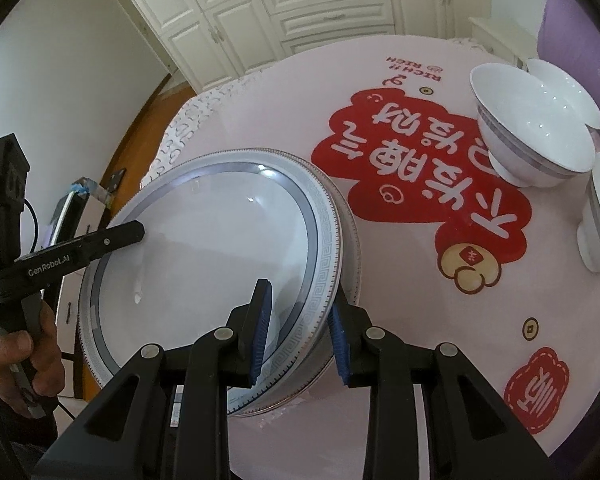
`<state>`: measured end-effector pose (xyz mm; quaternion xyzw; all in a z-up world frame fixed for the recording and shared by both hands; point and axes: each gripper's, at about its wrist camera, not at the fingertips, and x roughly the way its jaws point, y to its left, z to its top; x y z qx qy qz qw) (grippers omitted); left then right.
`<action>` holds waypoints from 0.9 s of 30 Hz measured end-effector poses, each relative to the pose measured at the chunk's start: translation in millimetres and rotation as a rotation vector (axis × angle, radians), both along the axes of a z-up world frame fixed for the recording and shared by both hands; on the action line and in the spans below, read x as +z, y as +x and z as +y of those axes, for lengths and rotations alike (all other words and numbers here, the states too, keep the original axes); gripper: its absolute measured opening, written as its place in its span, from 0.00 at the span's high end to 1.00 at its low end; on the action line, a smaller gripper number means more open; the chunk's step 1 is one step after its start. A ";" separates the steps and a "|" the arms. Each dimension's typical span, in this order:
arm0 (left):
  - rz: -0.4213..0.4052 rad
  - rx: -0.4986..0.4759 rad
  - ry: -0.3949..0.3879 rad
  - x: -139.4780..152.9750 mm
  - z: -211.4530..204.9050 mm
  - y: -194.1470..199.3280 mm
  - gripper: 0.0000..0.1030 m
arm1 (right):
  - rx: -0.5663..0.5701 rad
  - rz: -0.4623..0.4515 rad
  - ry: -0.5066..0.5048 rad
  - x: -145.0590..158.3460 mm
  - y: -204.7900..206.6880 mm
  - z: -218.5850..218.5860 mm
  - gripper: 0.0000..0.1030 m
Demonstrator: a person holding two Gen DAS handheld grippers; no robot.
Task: Organize plates and bowls
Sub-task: 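Carry the held stacked plates toward the table edge with both grippers, then lower the stacked plates onto the table and open both grippers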
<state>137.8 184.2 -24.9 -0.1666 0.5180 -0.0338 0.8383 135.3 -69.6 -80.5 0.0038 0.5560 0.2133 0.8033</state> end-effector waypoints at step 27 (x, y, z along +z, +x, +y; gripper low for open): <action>-0.042 -0.047 0.068 -8.0 -21.8 6.3 0.11 | -0.041 -0.119 0.010 18.2 1.6 -10.8 0.00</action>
